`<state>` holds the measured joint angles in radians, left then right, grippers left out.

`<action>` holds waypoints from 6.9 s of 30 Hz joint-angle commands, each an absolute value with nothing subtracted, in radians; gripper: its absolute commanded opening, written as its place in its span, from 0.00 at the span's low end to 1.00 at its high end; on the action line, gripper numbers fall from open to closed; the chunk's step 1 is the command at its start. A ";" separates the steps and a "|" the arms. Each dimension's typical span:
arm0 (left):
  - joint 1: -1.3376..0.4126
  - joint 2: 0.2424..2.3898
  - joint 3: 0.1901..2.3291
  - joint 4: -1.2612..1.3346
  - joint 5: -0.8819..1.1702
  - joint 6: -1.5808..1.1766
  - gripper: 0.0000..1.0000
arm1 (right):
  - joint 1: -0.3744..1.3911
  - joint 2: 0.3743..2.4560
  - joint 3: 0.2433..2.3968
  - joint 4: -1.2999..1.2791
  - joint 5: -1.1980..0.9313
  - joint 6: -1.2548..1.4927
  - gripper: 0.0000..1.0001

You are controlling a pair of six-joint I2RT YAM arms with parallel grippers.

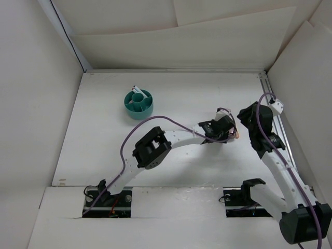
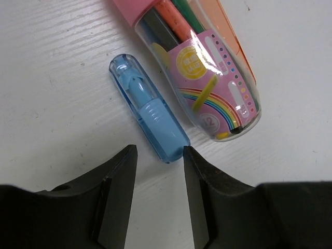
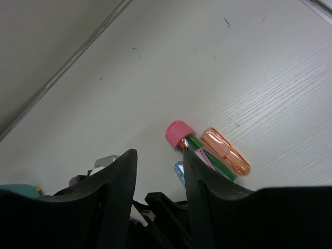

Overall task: Sort the stationery into containers
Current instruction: Move the pen to the center of the board, then pick up the pen from the center of the board, then move the storage box to the center of the board.

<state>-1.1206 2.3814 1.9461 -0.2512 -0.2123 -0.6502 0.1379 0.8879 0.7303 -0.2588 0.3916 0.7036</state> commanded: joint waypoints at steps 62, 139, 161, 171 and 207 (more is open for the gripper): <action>-1.124 2.427 2.143 -0.322 -0.400 -0.641 0.26 | 0.133 0.819 0.706 -0.169 0.316 0.687 0.47; -1.097 2.554 2.223 -0.282 -0.486 -0.575 0.41 | 0.124 0.666 0.864 -0.316 0.295 0.620 0.33; -1.078 2.631 2.295 -0.241 -0.495 -0.491 0.25 | 0.124 0.657 0.845 -0.287 0.276 0.620 0.33; -1.078 2.407 2.054 -0.195 -0.601 -0.520 0.01 | 0.124 0.647 0.885 -0.296 0.299 0.611 0.33; -0.296 1.802 1.456 -0.130 -0.836 -0.667 0.04 | 0.244 0.830 0.721 -0.046 0.138 0.611 0.34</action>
<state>-0.2974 1.7756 1.3907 -0.1108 -0.7364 -0.7059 0.2367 0.8513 0.7258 -0.1116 0.1482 0.6205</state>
